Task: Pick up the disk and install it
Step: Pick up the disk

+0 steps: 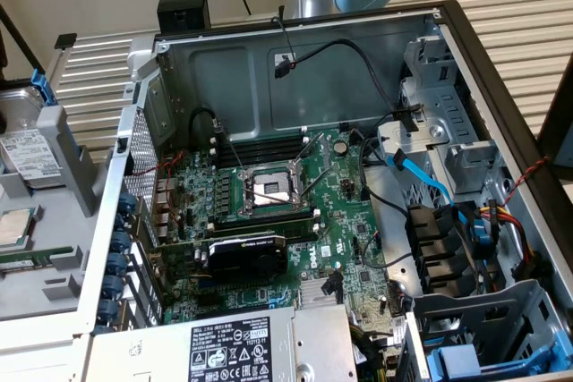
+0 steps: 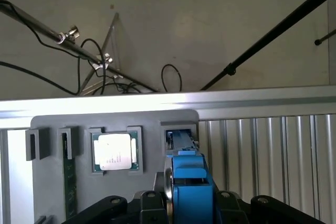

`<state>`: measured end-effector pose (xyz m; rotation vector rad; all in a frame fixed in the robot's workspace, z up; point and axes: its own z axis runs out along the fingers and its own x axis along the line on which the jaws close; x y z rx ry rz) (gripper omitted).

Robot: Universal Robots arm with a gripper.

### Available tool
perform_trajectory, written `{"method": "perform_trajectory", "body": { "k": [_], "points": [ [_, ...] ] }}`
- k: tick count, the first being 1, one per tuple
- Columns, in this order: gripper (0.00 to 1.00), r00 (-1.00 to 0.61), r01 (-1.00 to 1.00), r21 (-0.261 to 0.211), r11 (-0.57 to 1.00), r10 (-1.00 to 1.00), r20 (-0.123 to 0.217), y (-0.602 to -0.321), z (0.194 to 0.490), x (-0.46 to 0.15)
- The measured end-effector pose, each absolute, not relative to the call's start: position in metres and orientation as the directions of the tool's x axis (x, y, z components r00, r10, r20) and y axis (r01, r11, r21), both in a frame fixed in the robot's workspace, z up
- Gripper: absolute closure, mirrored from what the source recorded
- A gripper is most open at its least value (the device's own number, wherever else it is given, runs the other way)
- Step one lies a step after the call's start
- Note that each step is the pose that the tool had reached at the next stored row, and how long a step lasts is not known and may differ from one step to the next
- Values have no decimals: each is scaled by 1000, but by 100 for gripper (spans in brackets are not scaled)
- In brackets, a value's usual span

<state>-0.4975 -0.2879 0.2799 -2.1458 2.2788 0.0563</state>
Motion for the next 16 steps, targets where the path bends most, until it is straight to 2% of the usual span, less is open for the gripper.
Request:
{"method": "perform_trajectory", "body": {
  "k": [9,16],
  "points": [
    [63,-60,-998,18,60,-998,-33,-288,287,-497],
    [63,-60,-998,15,60,-998,-26,-288,302,-497]
  ]
}}
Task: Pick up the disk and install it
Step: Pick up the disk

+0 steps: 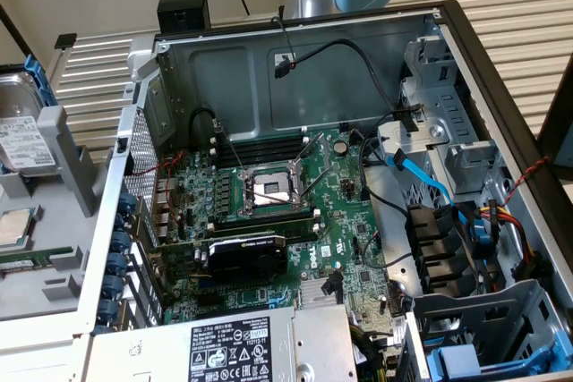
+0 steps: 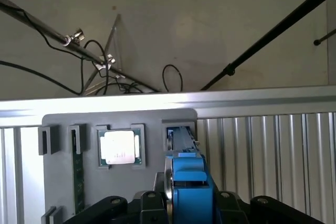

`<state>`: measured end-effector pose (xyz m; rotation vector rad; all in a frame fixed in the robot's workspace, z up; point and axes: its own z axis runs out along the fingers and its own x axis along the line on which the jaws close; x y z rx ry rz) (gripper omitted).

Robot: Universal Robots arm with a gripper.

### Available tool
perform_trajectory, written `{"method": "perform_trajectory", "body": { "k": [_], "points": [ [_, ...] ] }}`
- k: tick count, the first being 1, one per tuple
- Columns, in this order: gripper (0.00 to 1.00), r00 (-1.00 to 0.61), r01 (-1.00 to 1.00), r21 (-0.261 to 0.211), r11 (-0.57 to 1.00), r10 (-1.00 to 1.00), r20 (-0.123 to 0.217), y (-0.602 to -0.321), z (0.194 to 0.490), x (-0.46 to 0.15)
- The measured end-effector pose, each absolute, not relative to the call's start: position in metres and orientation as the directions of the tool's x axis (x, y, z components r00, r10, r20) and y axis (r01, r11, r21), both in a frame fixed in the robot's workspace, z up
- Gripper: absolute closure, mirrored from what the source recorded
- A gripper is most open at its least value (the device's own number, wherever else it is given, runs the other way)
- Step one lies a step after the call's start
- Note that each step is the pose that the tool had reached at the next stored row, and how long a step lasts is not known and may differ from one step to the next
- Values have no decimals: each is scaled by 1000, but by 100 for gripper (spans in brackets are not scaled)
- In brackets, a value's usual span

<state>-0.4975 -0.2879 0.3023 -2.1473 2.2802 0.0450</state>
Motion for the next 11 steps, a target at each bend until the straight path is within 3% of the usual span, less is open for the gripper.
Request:
{"method": "perform_trajectory", "body": {
  "k": [11],
  "points": [
    [63,-60,-998,9,60,-998,-11,-288,325,-497]
  ]
}}
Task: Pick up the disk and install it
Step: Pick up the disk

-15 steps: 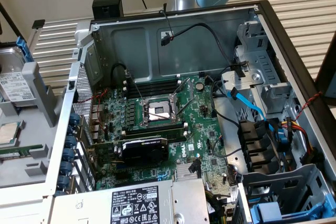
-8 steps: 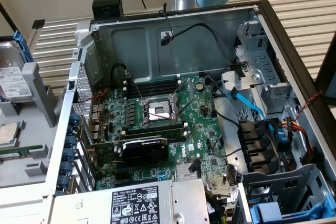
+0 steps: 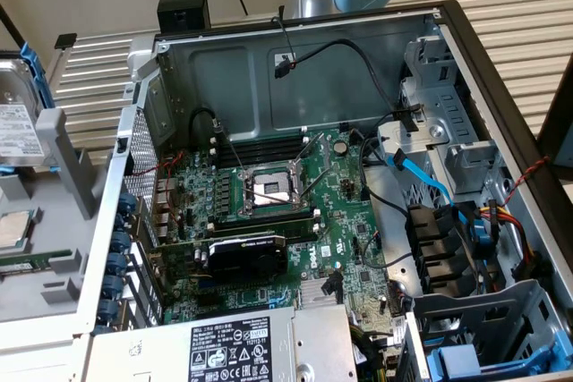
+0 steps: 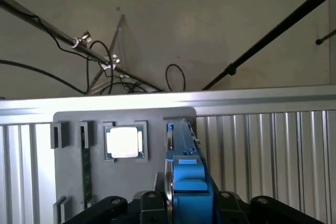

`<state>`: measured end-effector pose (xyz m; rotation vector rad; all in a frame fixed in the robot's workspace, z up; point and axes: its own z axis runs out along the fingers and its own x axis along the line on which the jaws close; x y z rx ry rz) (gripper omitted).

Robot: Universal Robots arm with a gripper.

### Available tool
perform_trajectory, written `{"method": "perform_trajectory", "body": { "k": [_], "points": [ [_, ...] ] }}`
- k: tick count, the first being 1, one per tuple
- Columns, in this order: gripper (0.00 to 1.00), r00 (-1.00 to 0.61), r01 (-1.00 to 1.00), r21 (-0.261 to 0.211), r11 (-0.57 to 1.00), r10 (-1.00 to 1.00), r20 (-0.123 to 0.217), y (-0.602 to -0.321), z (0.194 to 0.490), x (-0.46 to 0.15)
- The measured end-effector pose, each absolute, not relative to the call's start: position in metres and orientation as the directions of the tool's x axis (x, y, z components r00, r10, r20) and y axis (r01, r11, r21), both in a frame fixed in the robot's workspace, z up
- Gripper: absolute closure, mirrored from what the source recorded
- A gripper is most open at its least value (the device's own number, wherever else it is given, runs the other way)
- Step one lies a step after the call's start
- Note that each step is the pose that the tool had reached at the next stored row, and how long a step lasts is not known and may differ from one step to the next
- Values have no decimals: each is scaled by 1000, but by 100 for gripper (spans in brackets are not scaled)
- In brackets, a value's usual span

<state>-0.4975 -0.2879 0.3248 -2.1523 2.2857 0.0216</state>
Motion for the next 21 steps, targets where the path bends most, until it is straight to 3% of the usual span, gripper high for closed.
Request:
{"method": "perform_trajectory", "body": {
  "k": [21],
  "points": [
    [63,-61,-998,-30,60,-997,39,-286,358,-497]
  ]
}}
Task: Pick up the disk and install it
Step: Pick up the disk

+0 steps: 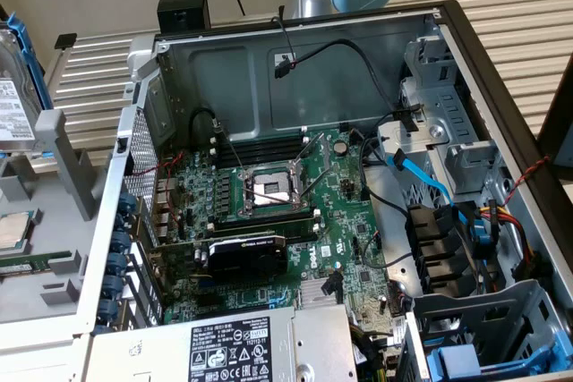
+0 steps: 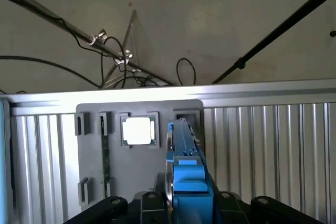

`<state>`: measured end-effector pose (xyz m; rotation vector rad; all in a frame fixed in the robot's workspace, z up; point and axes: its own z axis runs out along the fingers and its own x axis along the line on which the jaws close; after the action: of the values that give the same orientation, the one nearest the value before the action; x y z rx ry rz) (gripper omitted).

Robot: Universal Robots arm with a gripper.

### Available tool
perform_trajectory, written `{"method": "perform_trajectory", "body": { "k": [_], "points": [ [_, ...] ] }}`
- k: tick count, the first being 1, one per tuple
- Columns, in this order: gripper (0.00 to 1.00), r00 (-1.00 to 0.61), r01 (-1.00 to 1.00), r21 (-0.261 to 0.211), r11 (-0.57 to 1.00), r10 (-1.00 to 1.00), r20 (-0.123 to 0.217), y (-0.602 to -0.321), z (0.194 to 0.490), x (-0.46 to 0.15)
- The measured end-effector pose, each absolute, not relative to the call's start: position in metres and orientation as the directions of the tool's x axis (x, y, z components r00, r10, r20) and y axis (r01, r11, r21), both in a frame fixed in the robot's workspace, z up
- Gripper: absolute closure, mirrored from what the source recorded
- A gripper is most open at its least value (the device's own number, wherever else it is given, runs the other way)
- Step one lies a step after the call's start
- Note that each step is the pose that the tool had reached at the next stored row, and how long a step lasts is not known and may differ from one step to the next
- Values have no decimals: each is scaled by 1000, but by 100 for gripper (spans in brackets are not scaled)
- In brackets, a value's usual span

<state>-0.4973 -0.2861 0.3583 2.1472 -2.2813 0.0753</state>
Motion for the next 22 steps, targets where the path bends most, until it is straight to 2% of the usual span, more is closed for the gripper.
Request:
{"method": "perform_trajectory", "body": {
  "k": [22],
  "points": [
    [63,-54,-992,-119,50,-998,33,-284,407,-497]
  ]
}}
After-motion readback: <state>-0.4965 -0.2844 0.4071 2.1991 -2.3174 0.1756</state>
